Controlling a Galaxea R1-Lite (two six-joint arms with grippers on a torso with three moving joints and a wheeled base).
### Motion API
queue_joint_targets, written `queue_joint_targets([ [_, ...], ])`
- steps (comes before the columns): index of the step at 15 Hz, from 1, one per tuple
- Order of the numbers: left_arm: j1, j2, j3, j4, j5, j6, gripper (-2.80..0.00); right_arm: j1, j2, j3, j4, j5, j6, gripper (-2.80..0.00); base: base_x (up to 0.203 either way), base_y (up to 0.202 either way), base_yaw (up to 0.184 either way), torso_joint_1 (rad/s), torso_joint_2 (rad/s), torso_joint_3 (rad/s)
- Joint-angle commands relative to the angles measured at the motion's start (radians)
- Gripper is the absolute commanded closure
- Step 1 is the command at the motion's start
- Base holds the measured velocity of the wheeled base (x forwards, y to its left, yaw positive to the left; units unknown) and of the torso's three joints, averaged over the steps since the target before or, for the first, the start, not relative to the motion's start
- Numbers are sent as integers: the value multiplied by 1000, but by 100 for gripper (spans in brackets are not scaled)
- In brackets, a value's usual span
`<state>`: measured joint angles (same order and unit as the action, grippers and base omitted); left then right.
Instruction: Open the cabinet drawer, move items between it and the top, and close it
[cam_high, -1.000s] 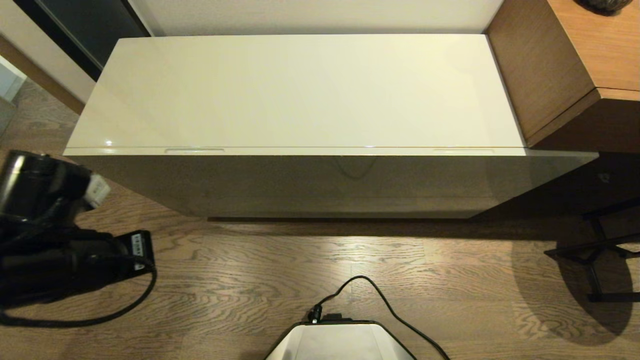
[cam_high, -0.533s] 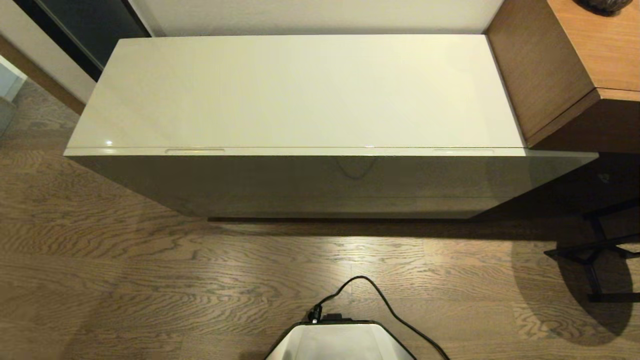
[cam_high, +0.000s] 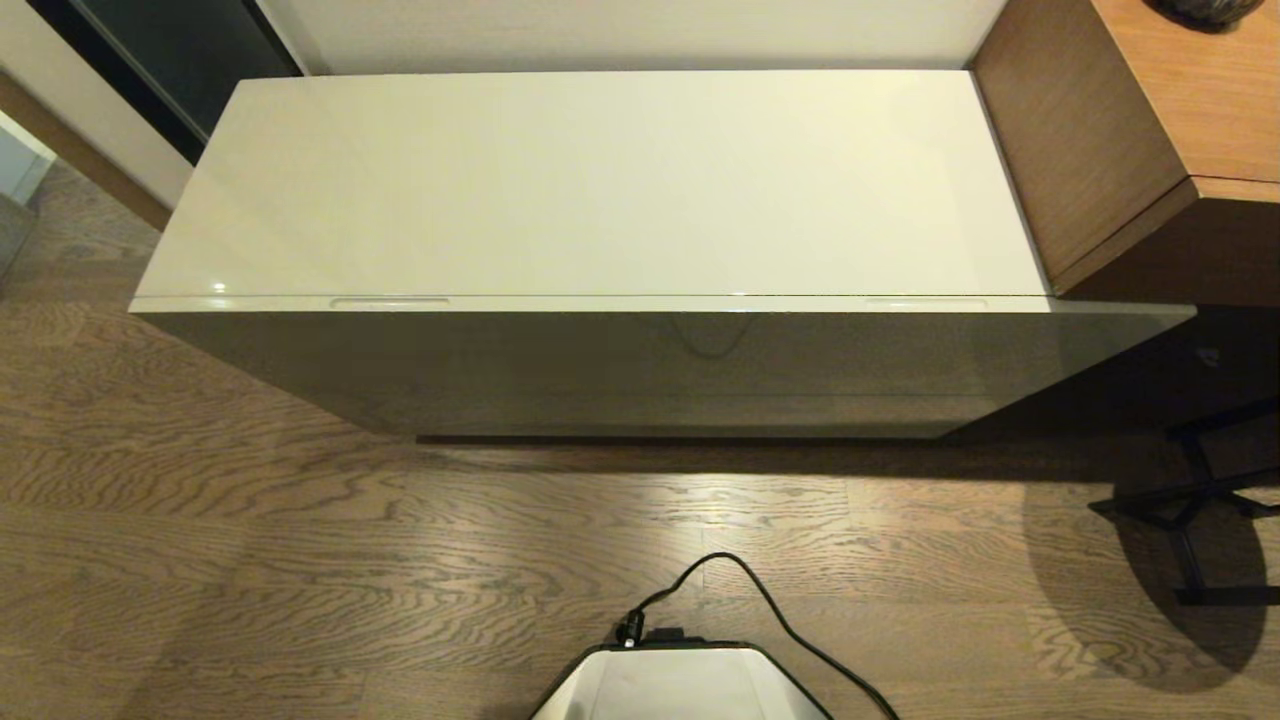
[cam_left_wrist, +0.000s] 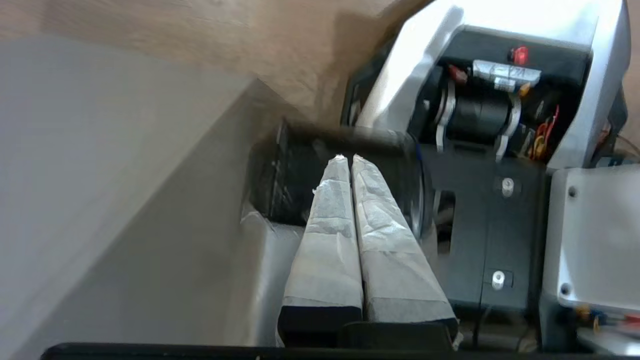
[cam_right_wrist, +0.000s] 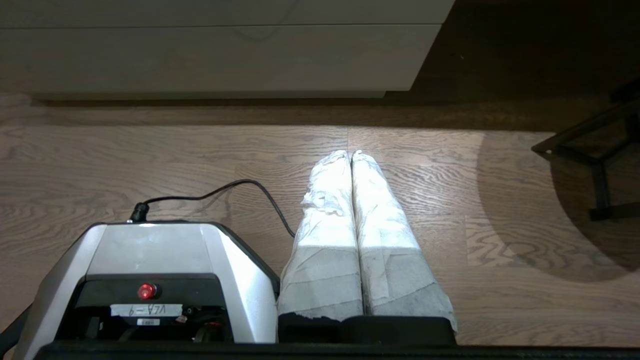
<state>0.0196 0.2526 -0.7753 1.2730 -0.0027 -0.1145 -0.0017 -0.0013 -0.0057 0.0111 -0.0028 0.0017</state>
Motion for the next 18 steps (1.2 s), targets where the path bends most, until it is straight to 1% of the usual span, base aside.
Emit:
queue_joint_targets([
  [1, 1, -81, 31, 21, -6, 8, 0, 0, 1, 0, 1, 0, 0, 0, 0, 0, 0, 0, 0, 0],
  [2, -4, -140, 60, 19, -7, 30, 0, 0, 1, 0, 1, 0, 0, 0, 0, 0, 0, 0, 0, 0],
  [4, -12, -250, 103, 1, -9, 122, 0, 0, 1, 0, 1, 0, 0, 0, 0, 0, 0, 0, 0, 0],
  [5, -14, -257, 113, -64, -10, 145, 0, 0, 1, 0, 1, 0, 0, 0, 0, 0, 0, 0, 0, 0],
  [6, -15, -255, 136, -209, -12, 152, 0, 0, 1, 0, 1, 0, 0, 0, 0, 0, 0, 0, 0, 0],
  [7, -16, -254, 199, -389, -14, 154, 0, 0, 1, 0, 1, 0, 0, 0, 0, 0, 0, 0, 0, 0],
  [8, -16, -254, 291, -569, -15, 157, 0, 0, 1, 0, 1, 0, 0, 0, 0, 0, 0, 0, 0, 0],
  [10, -16, -253, 581, -1020, -21, 167, 0, 0, 1, 0, 1, 0, 0, 0, 0, 0, 0, 0, 0, 0],
  [11, -17, -253, 687, -1178, -24, 172, 0, 0, 1, 0, 1, 0, 0, 0, 0, 0, 0, 0, 0, 0],
  [12, -17, -253, 759, -1265, -21, 177, 0, 0, 1, 0, 1, 0, 0, 0, 0, 0, 0, 0, 0, 0],
  [13, -17, -253, 789, -1274, -13, 181, 0, 0, 1, 0, 1, 0, 0, 0, 0, 0, 0, 0, 0, 0],
  [15, -18, -254, 774, -1262, -5, 194, 0, 0, 1, 0, 1, 0, 0, 0, 0, 0, 0, 0, 0, 0],
  [17, -18, -253, 775, -1264, 1, 167, 0, 0, 1, 1, 1, 0, -2, 0, 0, 0, 0, 0, 0, 0],
  [18, -18, -253, 775, -1264, 2, 159, 0, 0, 1, 6, -7, -2, -15, 0, 0, 0, 0, 0, 0, 0],
])
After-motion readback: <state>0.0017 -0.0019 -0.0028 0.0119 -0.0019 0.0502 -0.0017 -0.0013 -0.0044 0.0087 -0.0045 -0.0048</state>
